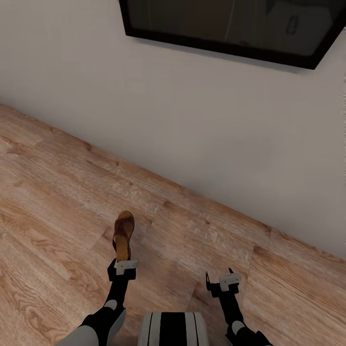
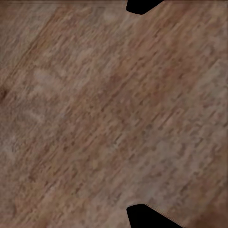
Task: Pick up the two gym shoes and the two sandals from the corridor floor and place them onto the hallstand (shoe rack) in the corridor, making sure they are on the rack and not on the floor. Arrange them so the two gym shoes are next to each other and the two sandals are next to each other.
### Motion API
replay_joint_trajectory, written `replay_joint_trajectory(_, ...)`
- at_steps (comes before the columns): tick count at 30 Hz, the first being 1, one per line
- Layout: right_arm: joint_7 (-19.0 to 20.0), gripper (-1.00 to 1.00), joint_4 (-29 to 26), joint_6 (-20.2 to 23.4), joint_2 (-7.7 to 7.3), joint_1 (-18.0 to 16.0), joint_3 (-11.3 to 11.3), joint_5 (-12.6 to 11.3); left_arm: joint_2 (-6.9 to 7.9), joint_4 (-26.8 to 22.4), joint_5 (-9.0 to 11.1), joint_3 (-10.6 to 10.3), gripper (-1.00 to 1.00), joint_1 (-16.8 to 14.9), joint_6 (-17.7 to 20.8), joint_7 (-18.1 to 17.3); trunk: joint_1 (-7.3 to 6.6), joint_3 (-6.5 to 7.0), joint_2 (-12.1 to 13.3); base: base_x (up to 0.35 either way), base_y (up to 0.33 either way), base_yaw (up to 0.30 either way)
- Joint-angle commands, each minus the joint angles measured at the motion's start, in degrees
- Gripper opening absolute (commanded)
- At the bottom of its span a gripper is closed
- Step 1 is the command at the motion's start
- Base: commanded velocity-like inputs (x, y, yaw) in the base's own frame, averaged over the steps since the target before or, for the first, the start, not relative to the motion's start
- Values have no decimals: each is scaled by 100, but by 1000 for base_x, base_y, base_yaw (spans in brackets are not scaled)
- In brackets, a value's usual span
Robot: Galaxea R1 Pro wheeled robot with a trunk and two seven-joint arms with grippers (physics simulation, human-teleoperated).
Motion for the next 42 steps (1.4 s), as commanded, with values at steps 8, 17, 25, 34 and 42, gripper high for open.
replay_joint_trajectory(8,0,100,0,2,0,0,1,0,0,1,-18,-1,-100,1,3,8,-20,178,11,0,0,0)
replay_joint_trajectory(17,0,100,0,2,0,0,1,0,0,-1,-18,-6,-100,1,3,9,-44,377,23,0,0,0)
replay_joint_trajectory(25,0,100,3,2,0,0,1,0,0,1,-18,-7,-100,1,3,7,-64,555,34,0,0,0)
replay_joint_trajectory(34,0,100,8,2,0,0,1,0,0,1,-18,-2,-100,1,3,8,-87,754,46,0,0,0)
replay_joint_trajectory(42,0,100,9,2,0,0,-3,0,0,4,-18,1,-100,2,7,9,-108,925,56,0,0,0)
